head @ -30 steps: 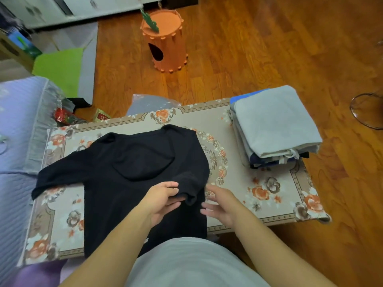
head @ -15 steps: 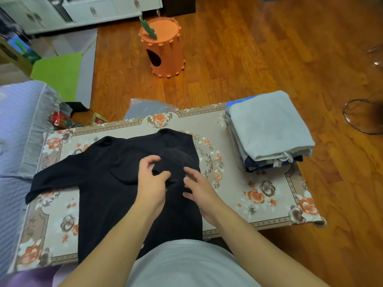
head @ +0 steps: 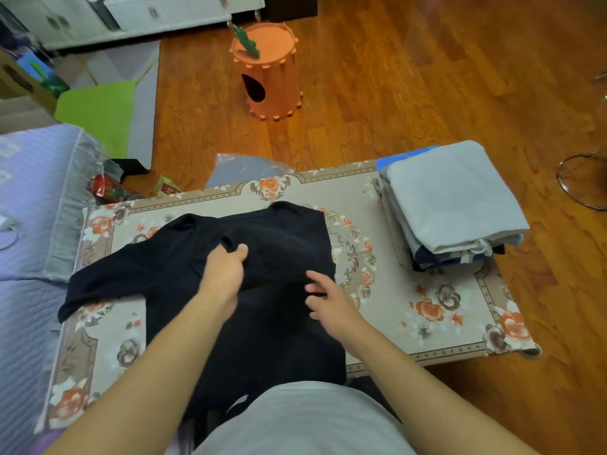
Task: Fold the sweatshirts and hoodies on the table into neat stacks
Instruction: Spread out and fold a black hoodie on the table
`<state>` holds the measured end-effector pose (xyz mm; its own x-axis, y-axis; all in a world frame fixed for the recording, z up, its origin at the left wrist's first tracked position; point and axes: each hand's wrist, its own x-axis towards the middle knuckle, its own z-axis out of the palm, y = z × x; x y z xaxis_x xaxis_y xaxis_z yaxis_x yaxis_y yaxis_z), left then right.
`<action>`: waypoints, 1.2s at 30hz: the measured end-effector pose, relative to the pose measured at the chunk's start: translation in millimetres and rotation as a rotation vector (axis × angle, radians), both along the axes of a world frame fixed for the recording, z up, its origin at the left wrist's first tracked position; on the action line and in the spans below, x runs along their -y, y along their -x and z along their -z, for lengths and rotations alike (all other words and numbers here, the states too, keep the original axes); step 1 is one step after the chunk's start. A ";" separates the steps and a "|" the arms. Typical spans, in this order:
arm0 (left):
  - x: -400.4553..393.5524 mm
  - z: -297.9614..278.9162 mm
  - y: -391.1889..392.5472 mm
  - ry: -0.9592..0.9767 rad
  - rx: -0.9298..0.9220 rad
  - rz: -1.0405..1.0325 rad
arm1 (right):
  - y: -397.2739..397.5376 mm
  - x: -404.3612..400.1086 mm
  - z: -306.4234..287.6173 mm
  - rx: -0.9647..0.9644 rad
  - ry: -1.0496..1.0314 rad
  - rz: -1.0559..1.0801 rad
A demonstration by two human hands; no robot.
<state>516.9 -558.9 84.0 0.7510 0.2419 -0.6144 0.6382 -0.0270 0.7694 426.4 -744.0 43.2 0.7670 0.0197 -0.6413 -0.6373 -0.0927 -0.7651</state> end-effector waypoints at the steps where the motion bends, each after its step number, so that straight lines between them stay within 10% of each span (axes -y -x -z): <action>1: -20.0 -2.5 -8.1 0.014 0.027 0.000 | -2.3 -2.2 7.7 -0.033 0.044 0.013; 13: -236.0 186.8 -87.6 0.074 -0.183 -0.105 | -75.1 -73.1 159.2 -0.264 0.617 -0.123; 22: -297.5 332.4 -90.4 -0.139 -0.251 0.023 | -163.0 -95.6 258.8 0.165 1.127 -0.382; 36: -254.3 323.7 -91.9 -0.475 -0.032 0.003 | -278.3 -12.9 282.7 0.102 1.511 -0.453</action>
